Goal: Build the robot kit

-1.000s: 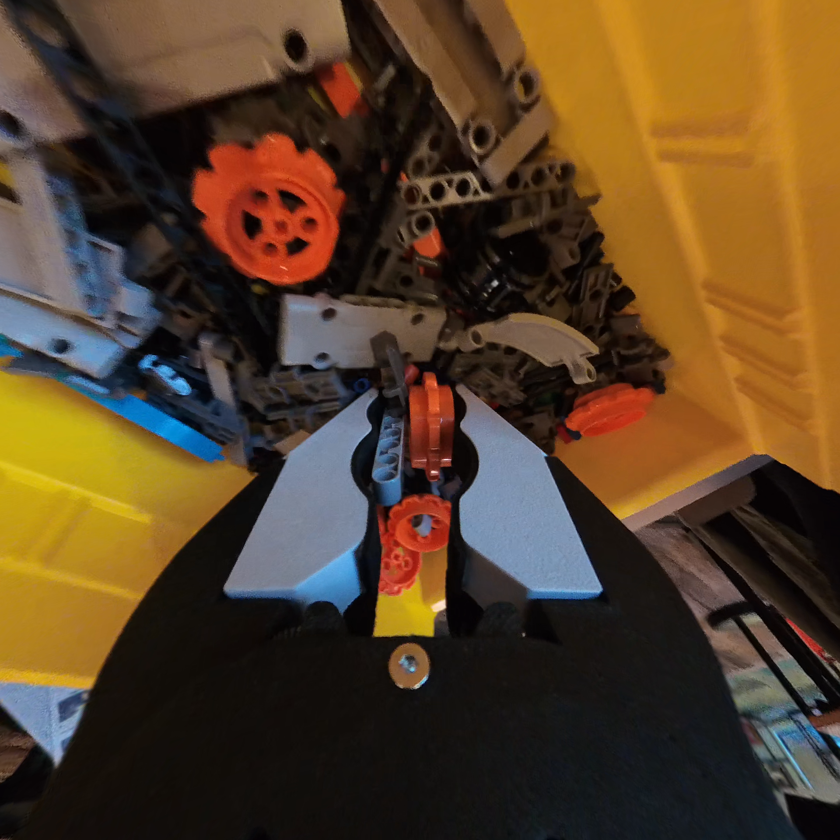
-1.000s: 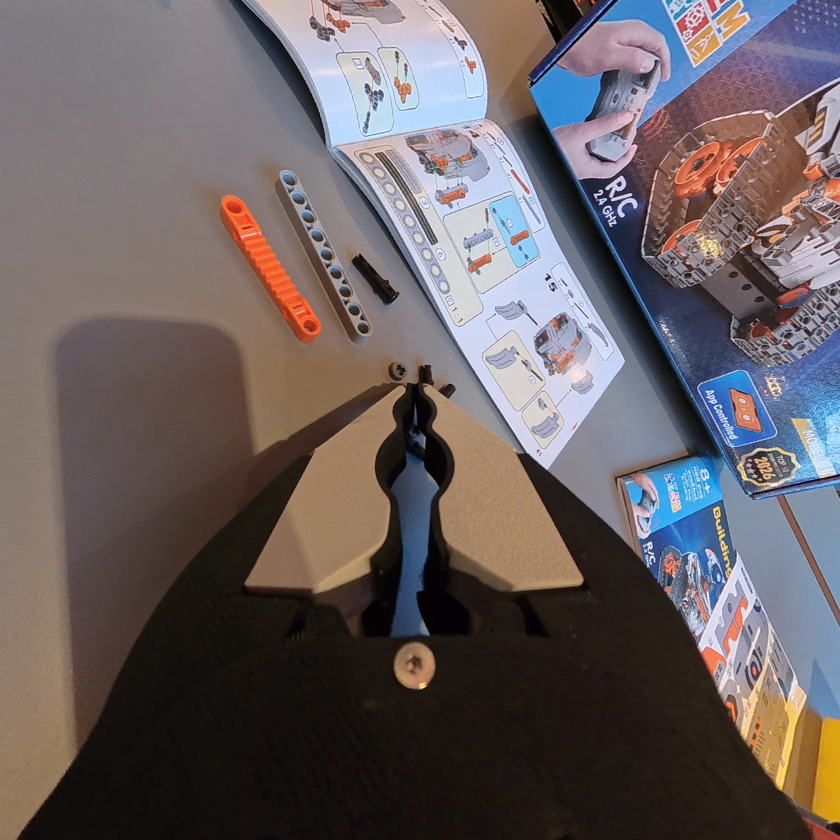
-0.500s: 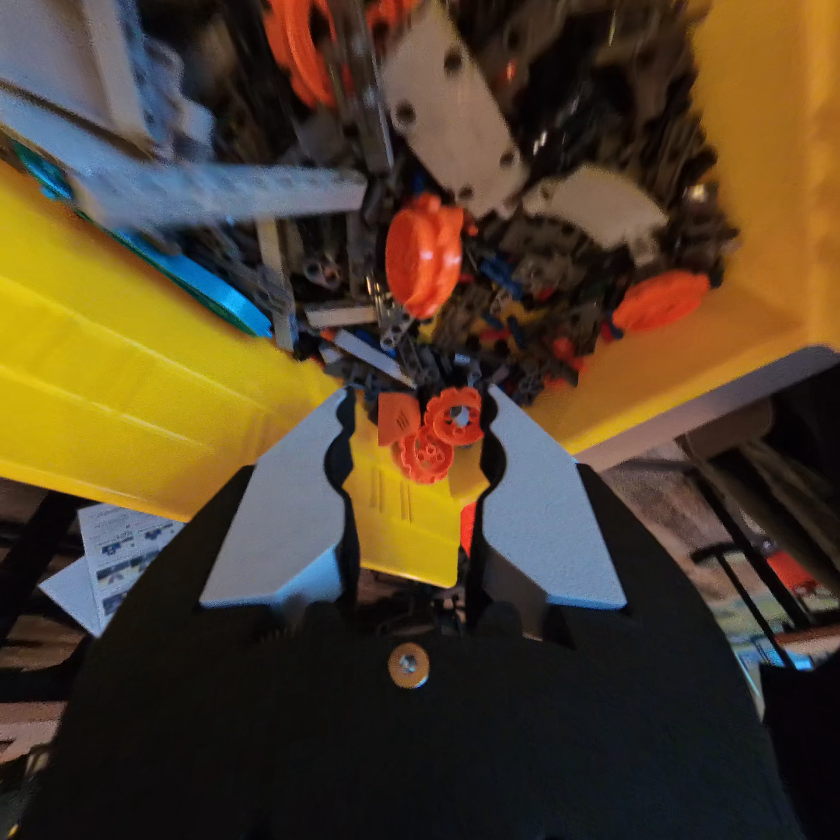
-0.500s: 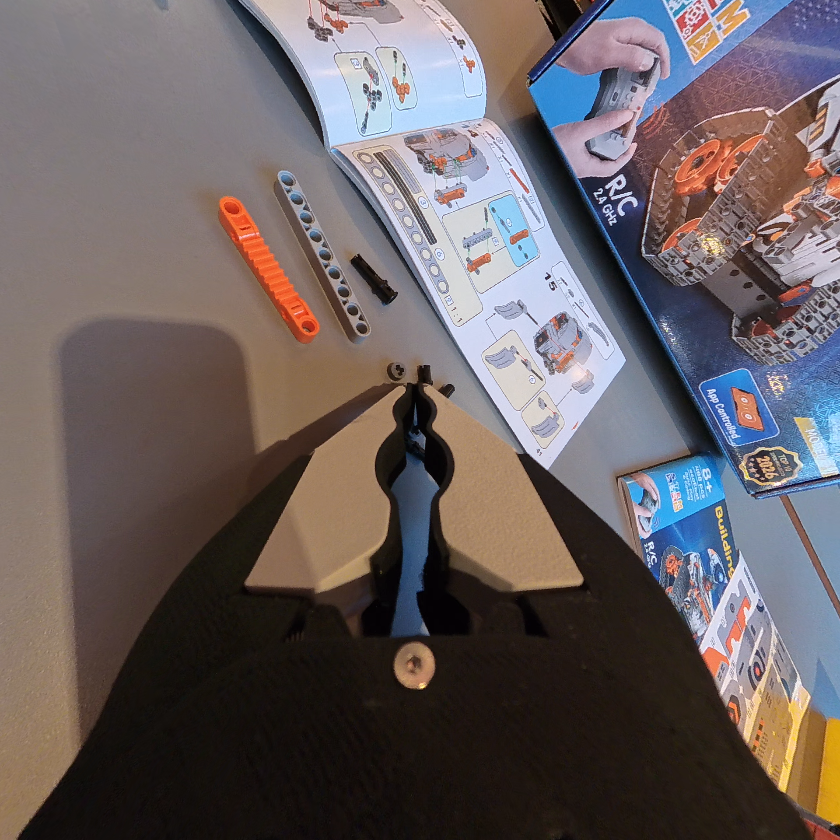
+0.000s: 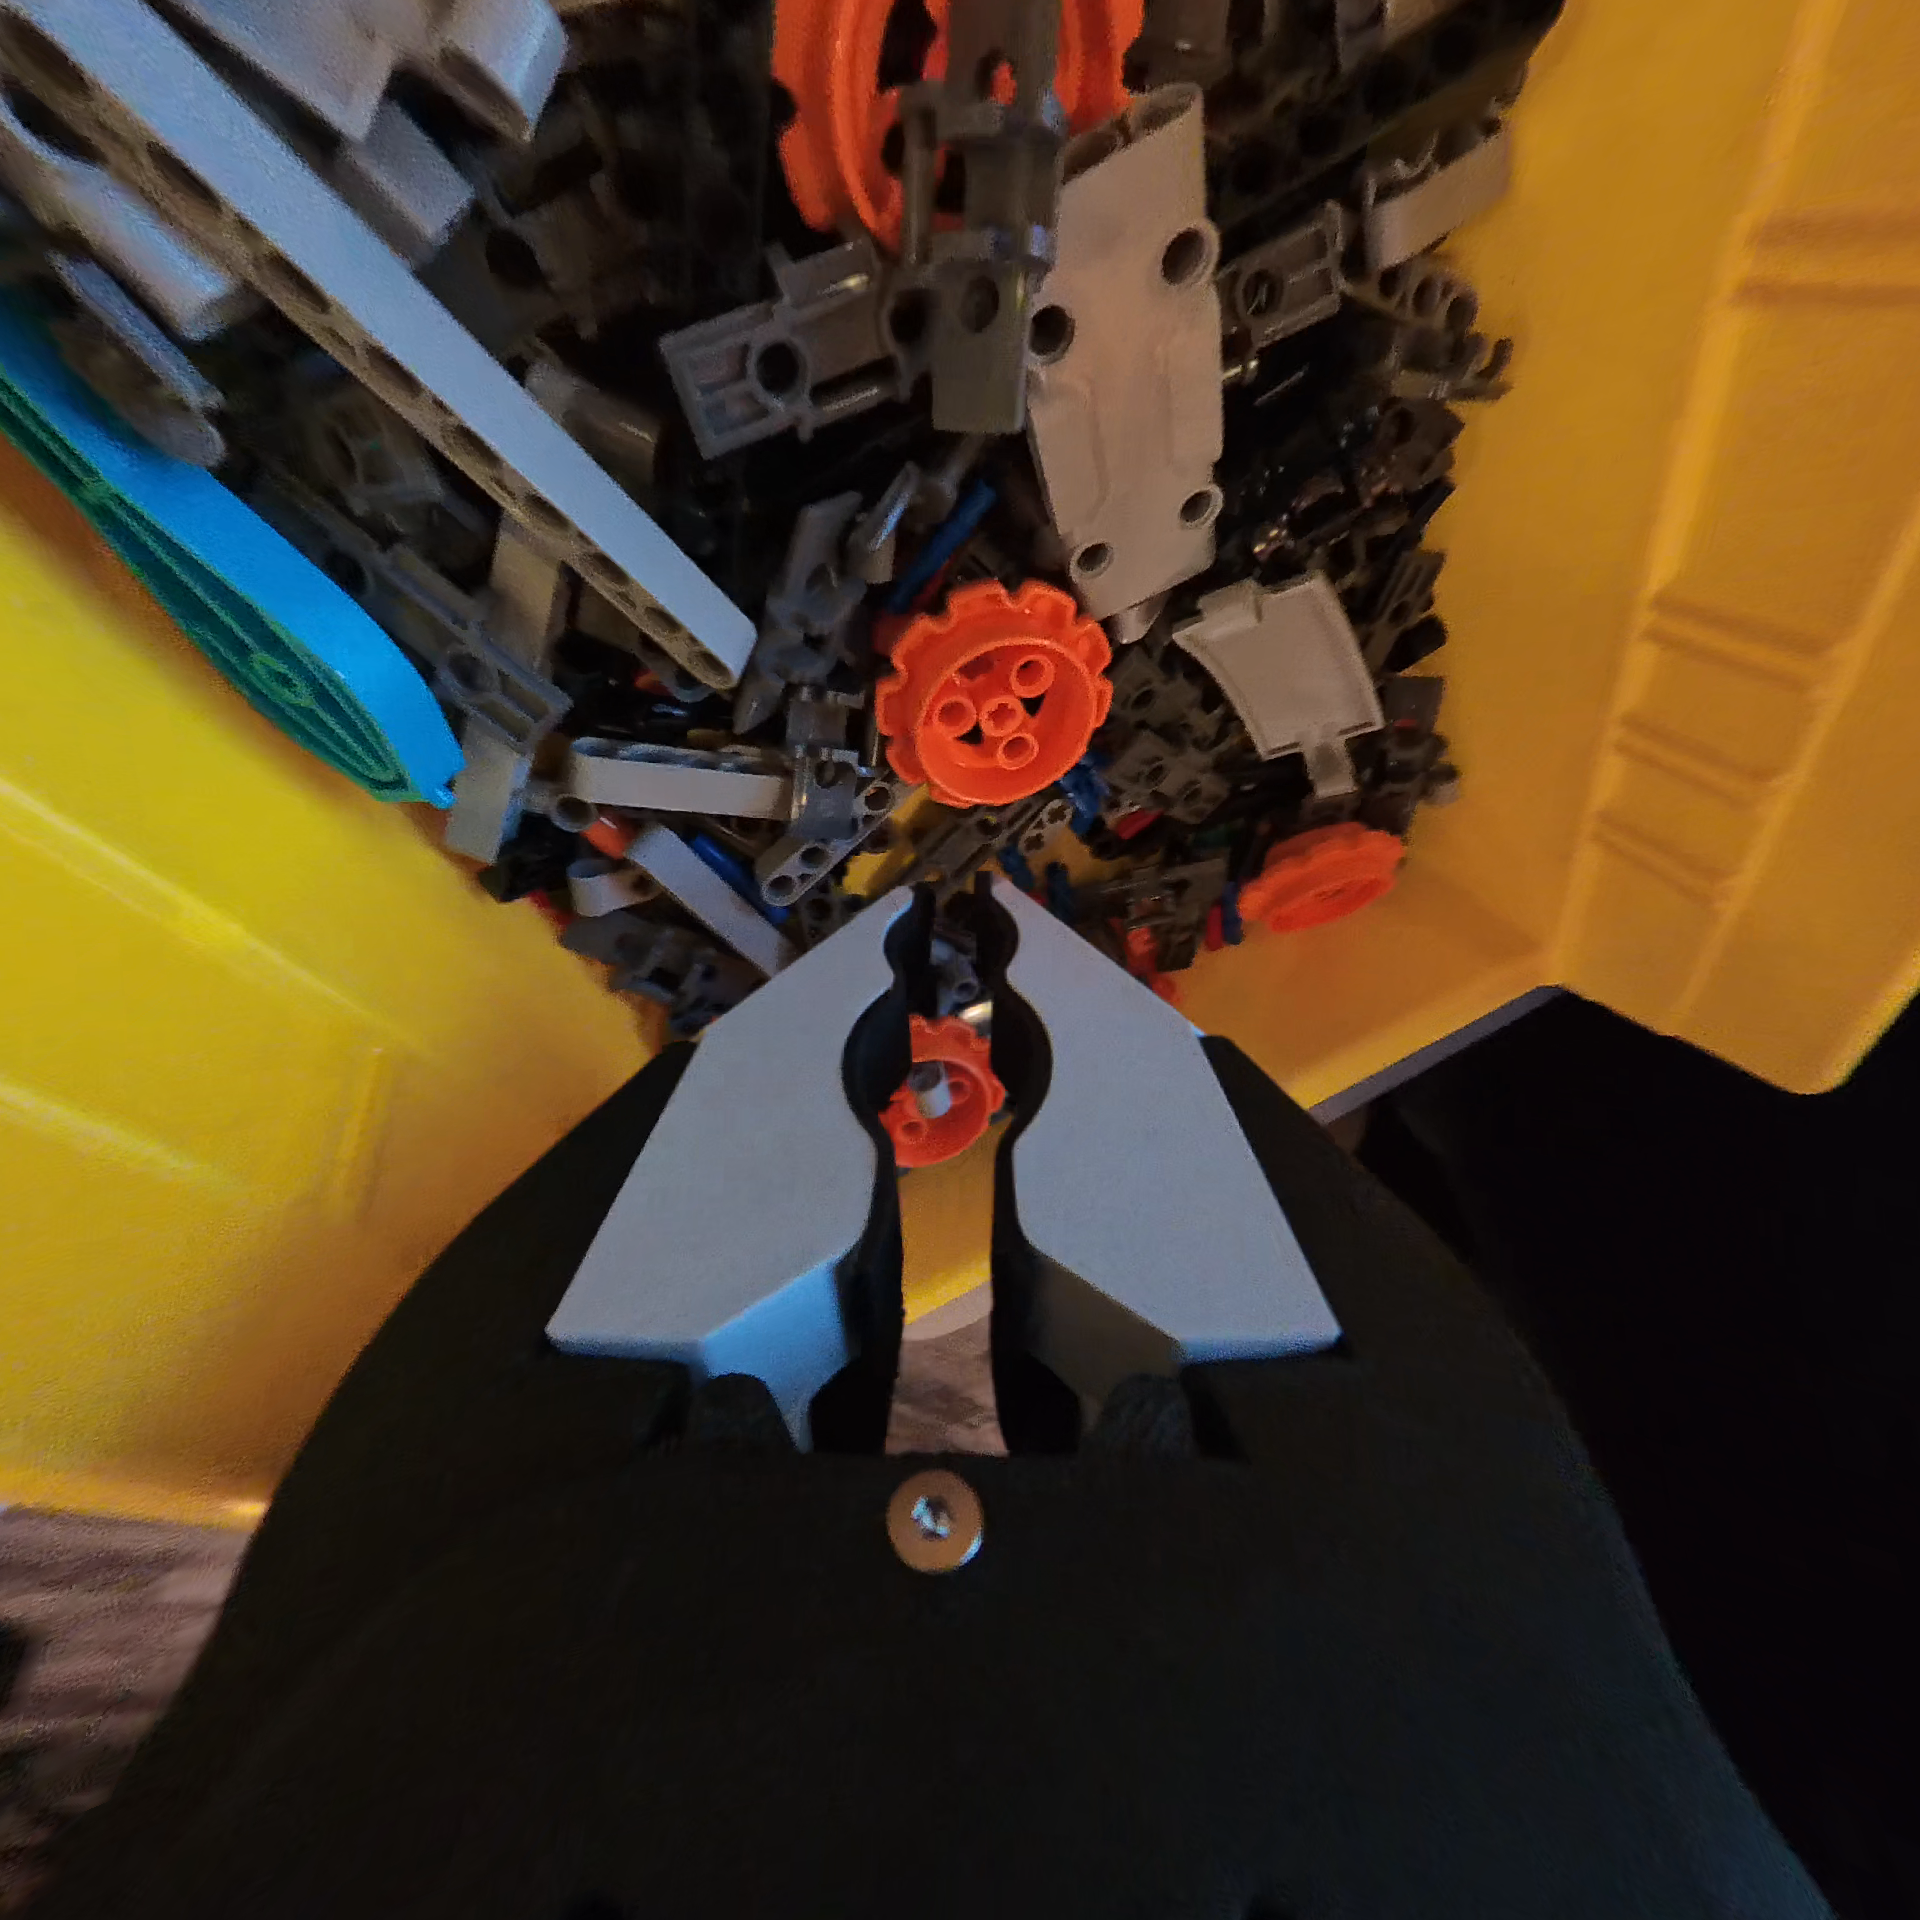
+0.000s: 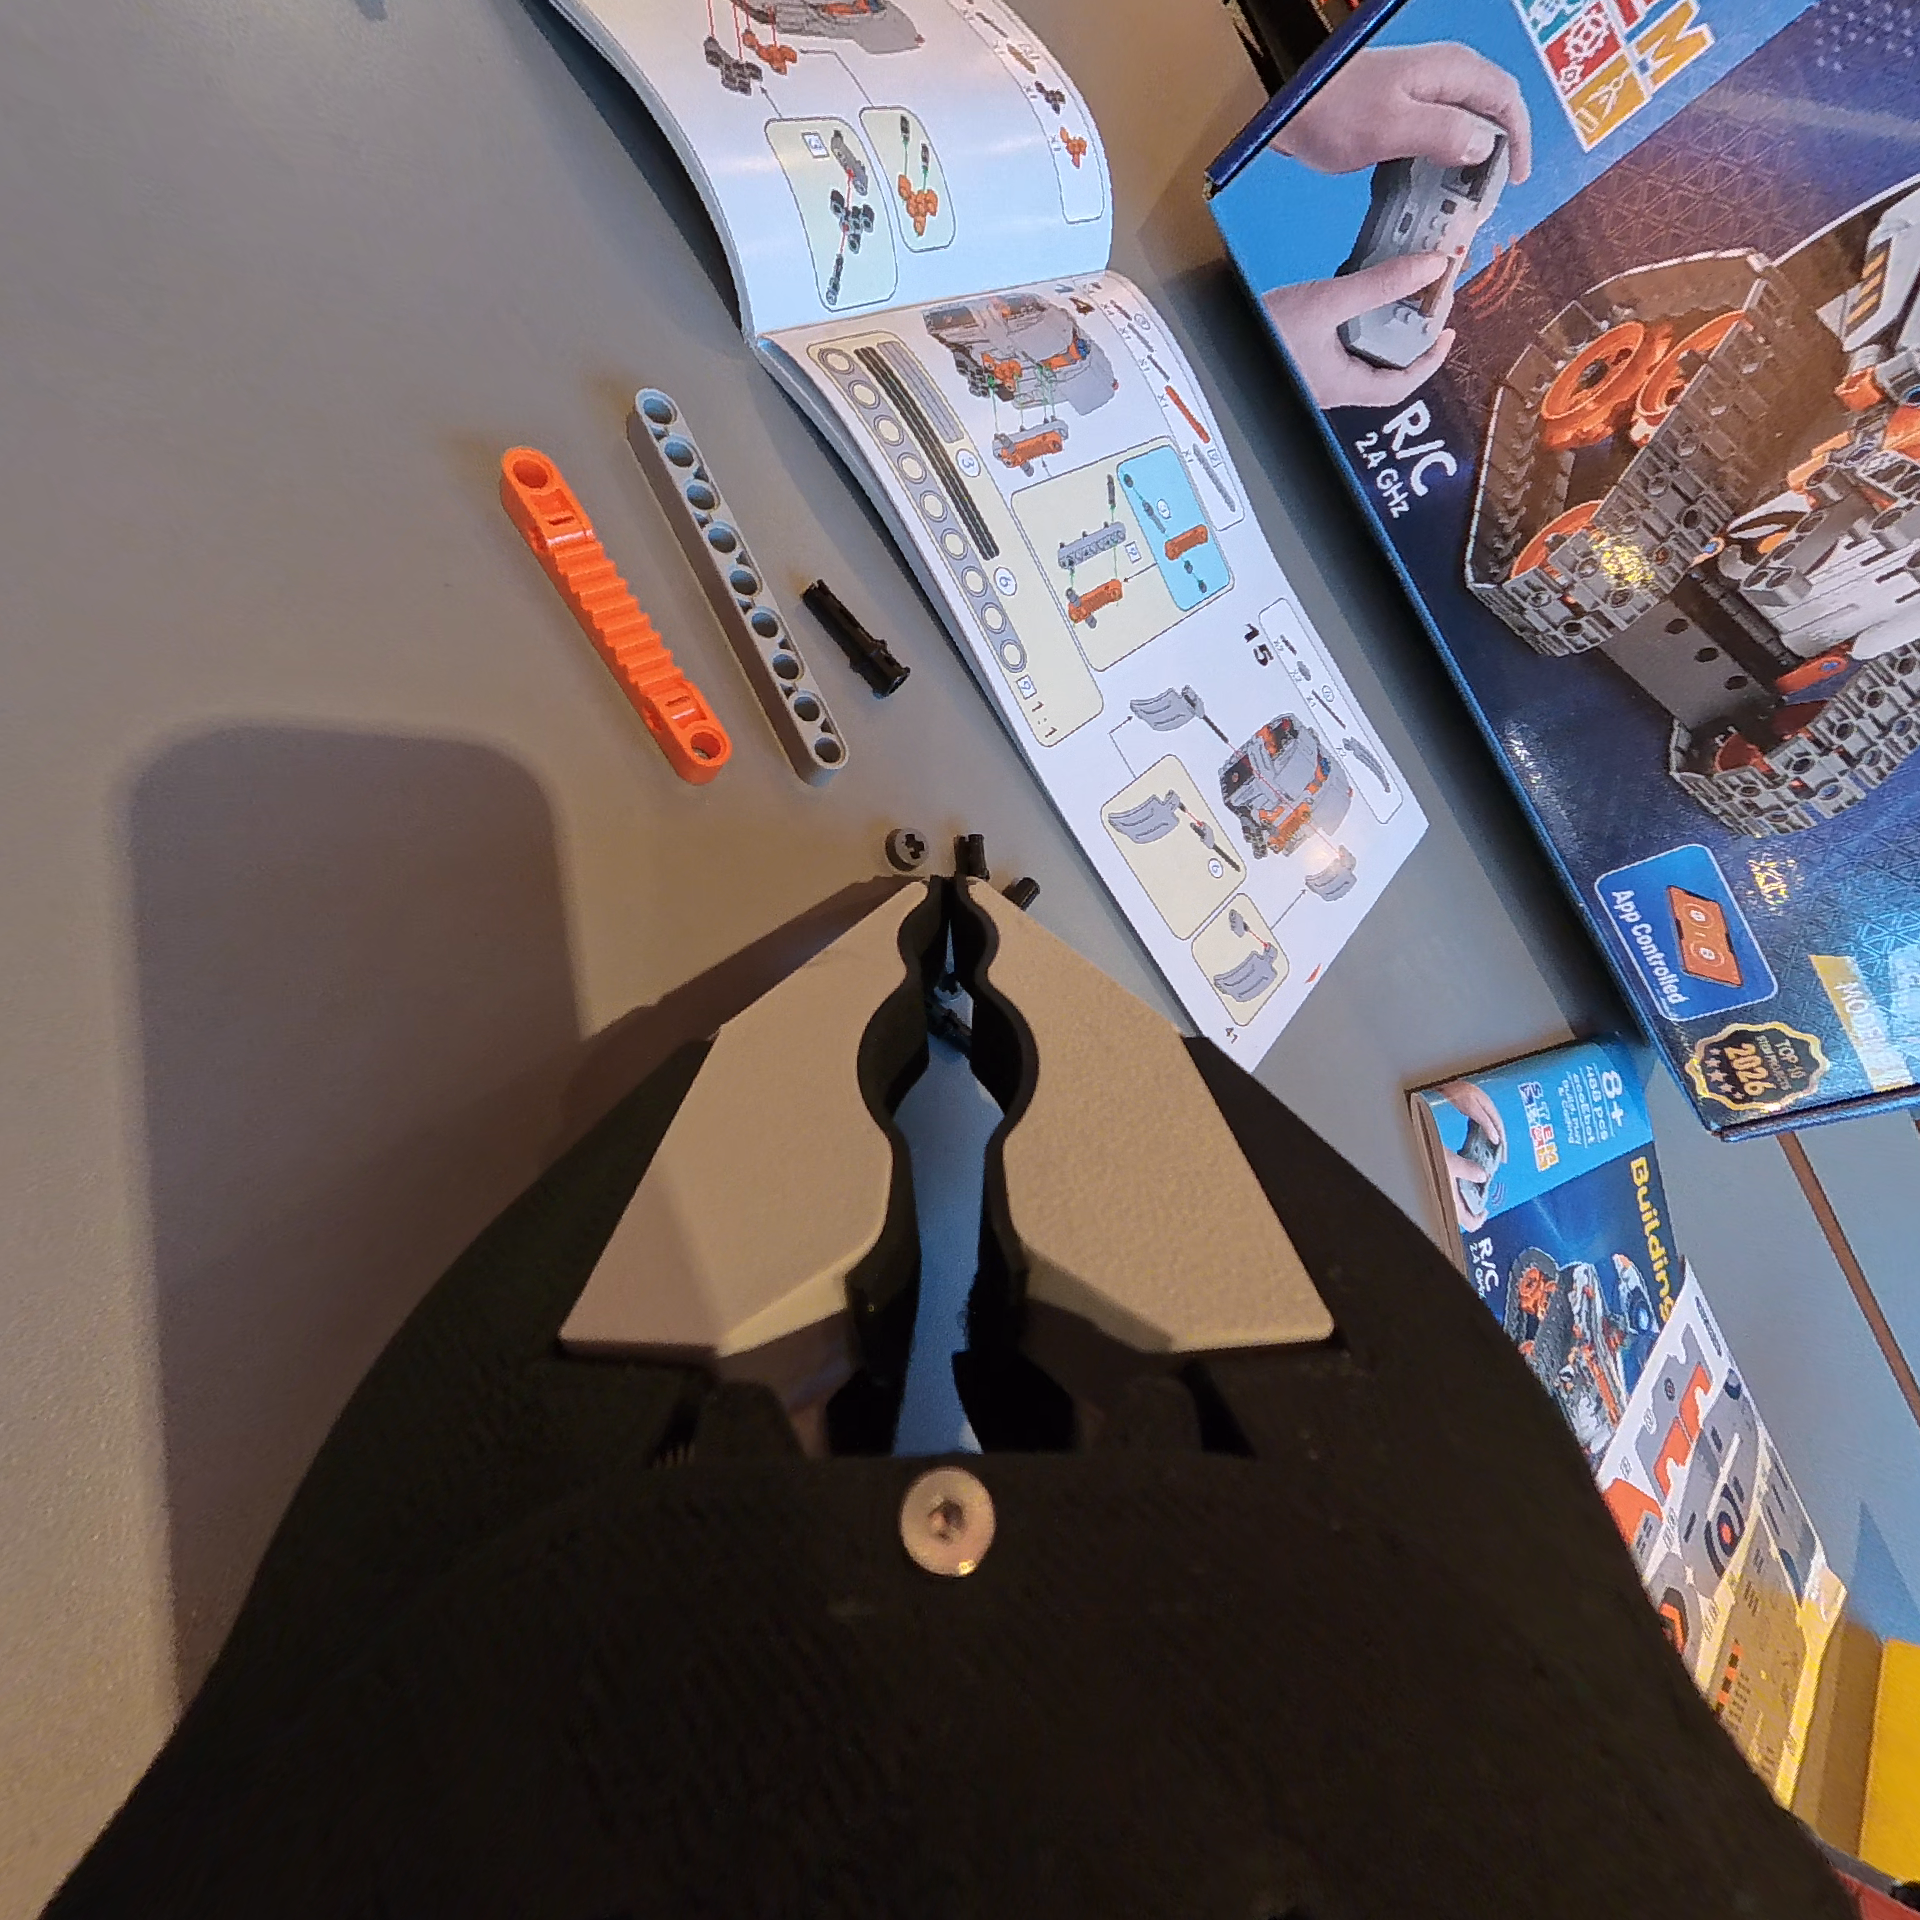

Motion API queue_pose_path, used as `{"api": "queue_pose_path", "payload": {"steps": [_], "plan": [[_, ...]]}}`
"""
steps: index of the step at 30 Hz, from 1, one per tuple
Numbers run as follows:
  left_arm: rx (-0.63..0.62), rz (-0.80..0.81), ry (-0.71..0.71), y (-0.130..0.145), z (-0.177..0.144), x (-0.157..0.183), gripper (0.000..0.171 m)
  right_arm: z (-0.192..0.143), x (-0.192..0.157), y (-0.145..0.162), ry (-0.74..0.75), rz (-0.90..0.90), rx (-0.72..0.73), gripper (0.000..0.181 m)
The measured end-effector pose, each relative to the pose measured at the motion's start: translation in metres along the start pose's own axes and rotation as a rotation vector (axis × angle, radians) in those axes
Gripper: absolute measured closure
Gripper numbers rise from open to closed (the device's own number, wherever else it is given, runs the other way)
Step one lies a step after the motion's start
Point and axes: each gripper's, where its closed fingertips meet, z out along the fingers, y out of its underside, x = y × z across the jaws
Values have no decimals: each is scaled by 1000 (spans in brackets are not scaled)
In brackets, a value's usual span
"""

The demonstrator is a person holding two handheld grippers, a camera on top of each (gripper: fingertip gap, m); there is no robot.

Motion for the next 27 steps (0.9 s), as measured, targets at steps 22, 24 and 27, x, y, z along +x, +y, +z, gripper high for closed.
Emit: {"api": "queue_pose_path", "payload": {"steps": [22, 24, 27], "plan": [[-5, -97, -57, -2, 16, -19, 165, 0, 0, 0, 2, -3, -1, 181], [-4, -100, -58, -3, 16, -19, 164, 0, 0, 0, 2, -3, -1, 181], [-12, -102, -53, -4, 16, -18, 160, 0, 0, 0, 4, -7, -1, 181]]}}
